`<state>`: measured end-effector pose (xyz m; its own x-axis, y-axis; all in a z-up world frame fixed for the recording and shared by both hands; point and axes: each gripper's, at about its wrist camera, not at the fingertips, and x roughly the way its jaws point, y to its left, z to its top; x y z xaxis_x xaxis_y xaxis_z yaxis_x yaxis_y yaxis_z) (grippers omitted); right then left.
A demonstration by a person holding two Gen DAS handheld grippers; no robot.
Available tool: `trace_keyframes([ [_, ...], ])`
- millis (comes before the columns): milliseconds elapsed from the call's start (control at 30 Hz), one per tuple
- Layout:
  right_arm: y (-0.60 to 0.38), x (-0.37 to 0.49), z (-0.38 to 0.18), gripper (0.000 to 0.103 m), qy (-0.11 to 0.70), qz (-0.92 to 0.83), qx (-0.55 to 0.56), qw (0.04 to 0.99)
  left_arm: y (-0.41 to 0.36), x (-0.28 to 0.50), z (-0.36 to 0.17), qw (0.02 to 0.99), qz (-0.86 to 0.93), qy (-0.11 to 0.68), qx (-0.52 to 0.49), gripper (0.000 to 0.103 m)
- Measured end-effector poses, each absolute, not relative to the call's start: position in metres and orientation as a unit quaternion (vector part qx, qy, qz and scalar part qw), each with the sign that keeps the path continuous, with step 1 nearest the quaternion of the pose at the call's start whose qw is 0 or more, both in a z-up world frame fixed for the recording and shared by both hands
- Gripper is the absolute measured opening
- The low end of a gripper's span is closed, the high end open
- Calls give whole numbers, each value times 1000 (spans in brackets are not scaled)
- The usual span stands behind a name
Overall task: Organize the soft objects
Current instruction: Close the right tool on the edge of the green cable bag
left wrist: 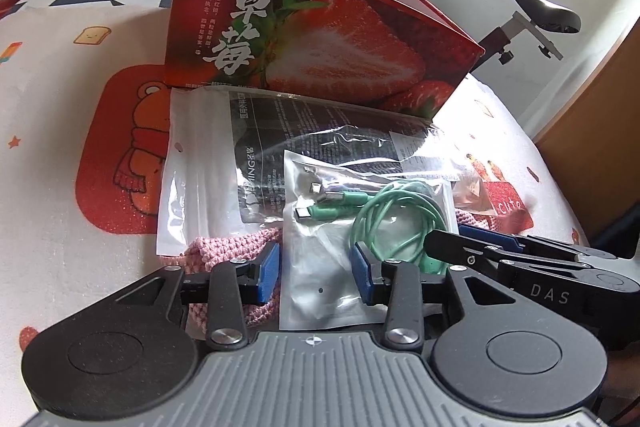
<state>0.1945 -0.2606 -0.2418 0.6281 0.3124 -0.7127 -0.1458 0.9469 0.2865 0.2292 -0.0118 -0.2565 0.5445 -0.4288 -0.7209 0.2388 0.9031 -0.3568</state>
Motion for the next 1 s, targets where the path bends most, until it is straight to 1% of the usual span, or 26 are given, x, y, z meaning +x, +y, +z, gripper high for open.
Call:
trace_keyframes([
  [267, -265, 197, -246, 44, 415, 128, 123, 892, -11, 230, -260, 870, -189, 437, -128, 44],
  [400, -261, 196, -244, 43, 420, 132, 119, 890, -9, 225, -262, 865, -199, 434, -154, 48],
  [467, -260, 195, -243, 43, 420, 132, 117, 890, -9, 223, -260, 865, -202, 433, -155, 48],
  [600, -260, 194, -240, 41, 419, 135, 123, 889, -8, 223, -259, 859, -216, 434, -168, 41],
  [1000, -266, 195, -246, 42, 423, 133, 136, 886, 1, 223, -264, 859, -203, 436, -176, 40],
])
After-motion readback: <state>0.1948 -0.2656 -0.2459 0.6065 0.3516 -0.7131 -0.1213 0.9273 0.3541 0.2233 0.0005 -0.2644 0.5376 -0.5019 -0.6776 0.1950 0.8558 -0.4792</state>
